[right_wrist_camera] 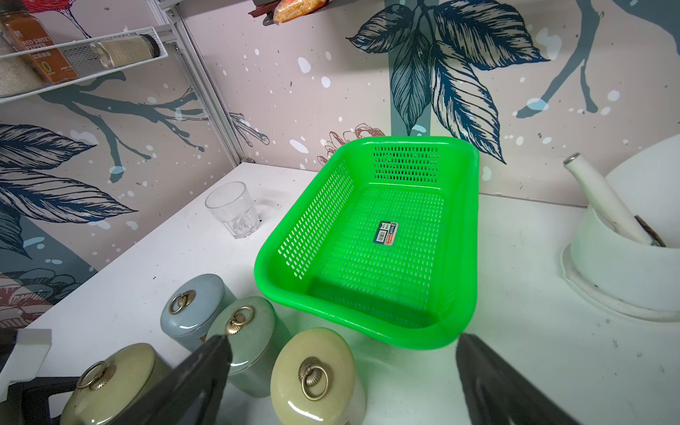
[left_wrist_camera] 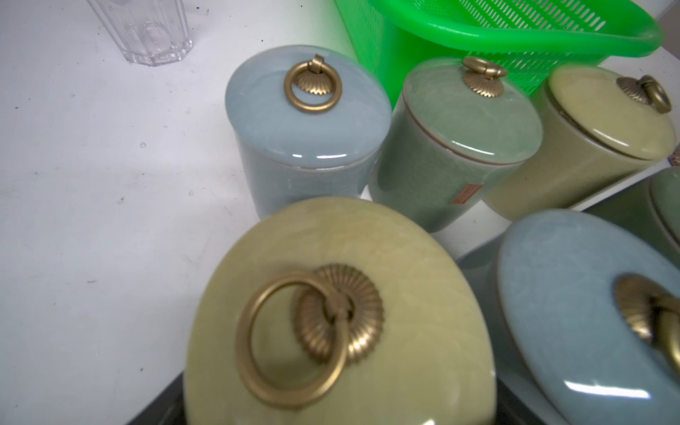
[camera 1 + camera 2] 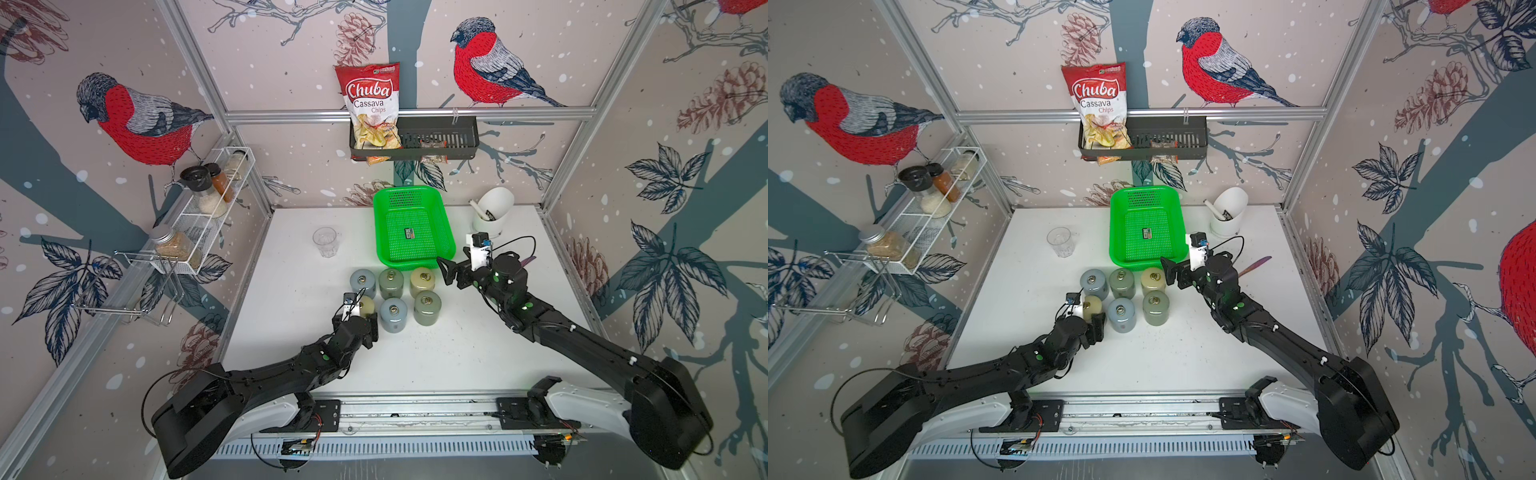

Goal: Take the tea canister out of the basket
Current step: Place the tea canister at the center of the board.

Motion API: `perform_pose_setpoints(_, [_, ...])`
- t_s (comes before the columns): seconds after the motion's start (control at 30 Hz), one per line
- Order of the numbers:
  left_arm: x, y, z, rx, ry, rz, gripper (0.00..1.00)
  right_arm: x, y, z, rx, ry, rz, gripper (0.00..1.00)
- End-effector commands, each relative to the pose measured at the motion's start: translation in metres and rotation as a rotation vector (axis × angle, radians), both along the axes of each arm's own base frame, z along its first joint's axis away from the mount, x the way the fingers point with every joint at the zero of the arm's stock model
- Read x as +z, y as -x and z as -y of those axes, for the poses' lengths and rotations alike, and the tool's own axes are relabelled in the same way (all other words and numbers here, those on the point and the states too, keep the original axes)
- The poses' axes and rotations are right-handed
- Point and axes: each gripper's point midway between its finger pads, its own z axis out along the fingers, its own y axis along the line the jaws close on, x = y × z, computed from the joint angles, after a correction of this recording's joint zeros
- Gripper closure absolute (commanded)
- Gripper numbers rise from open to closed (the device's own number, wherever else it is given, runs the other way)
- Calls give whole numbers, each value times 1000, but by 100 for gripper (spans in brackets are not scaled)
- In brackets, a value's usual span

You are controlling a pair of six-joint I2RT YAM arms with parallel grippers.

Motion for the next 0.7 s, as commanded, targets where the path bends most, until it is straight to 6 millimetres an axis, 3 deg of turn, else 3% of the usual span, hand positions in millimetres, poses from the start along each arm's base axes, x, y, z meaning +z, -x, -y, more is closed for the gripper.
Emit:
perform_pose_setpoints(0.0, [20, -8, 13, -20, 61, 64, 23, 5, -1, 2, -7, 2, 23, 0])
perform_pose_setpoints(0.67, [24, -10, 12, -13, 51, 69, 2, 8, -1, 1, -5, 8, 29, 0])
